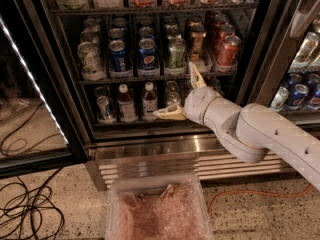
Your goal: Pick pepsi can from middle shelf of fridge
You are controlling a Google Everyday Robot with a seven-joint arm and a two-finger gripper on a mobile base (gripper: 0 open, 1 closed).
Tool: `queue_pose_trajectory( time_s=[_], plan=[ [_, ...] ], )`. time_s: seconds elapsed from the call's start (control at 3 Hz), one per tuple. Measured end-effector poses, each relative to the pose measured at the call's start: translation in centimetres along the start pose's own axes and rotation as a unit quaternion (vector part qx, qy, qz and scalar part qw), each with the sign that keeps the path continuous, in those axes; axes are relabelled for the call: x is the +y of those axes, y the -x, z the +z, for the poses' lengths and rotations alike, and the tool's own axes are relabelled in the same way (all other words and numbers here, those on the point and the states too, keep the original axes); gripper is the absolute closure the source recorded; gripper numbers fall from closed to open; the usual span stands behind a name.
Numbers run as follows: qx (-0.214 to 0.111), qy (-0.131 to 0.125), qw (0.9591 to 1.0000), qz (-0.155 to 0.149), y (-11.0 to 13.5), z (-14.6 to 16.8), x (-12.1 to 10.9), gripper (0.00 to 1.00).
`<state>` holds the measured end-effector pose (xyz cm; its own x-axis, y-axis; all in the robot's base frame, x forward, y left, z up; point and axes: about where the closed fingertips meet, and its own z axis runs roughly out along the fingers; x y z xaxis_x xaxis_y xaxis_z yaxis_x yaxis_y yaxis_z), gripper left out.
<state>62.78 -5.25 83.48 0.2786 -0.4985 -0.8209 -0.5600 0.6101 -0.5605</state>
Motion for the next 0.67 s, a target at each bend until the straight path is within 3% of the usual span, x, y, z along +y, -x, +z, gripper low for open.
queue_pose_trajectory(
  time_s=[0.67],
  plan=[
    [-0.020, 0.002, 0.9998, -0.005, 1.32, 1.95, -0.26, 0.00]
  ],
)
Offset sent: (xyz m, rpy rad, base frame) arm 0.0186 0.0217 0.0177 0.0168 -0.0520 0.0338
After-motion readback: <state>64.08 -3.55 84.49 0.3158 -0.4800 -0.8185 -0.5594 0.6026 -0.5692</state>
